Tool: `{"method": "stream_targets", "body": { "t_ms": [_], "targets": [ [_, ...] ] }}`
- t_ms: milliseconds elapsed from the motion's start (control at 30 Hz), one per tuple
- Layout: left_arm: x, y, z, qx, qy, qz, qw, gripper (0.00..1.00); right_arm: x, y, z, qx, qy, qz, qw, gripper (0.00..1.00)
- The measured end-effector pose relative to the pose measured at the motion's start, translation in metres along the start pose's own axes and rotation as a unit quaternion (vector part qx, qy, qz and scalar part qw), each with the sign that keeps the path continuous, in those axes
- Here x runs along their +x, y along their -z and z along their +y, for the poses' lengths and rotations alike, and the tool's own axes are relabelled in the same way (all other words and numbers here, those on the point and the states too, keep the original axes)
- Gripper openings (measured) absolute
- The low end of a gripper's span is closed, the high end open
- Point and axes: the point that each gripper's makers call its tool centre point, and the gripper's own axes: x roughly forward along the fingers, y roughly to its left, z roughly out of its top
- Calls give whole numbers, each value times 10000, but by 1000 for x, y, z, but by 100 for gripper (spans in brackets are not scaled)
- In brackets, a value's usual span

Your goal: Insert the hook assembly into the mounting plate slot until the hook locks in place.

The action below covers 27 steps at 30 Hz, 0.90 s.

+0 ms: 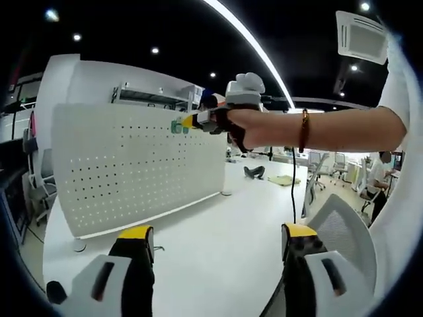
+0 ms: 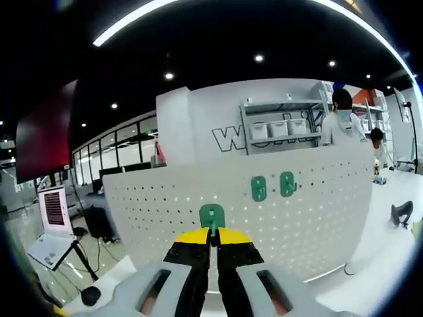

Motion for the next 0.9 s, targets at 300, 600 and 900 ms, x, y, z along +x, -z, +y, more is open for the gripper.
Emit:
{"method": "stream_targets", "body": {
  "t_ms": [300,600,900],
  "targets": [
    [4,-3,6,37,43,10,10000,80,16,-8,-1,-30,9,-32,10000,1],
    [5,3,15,-17,51,75,10000,79,36,-16,0,-110,43,-58,9999,1],
    [0,5,19,-50,35,86,9999,79,46,-27,-3,-199,119,-91,9997,1]
  ]
}}
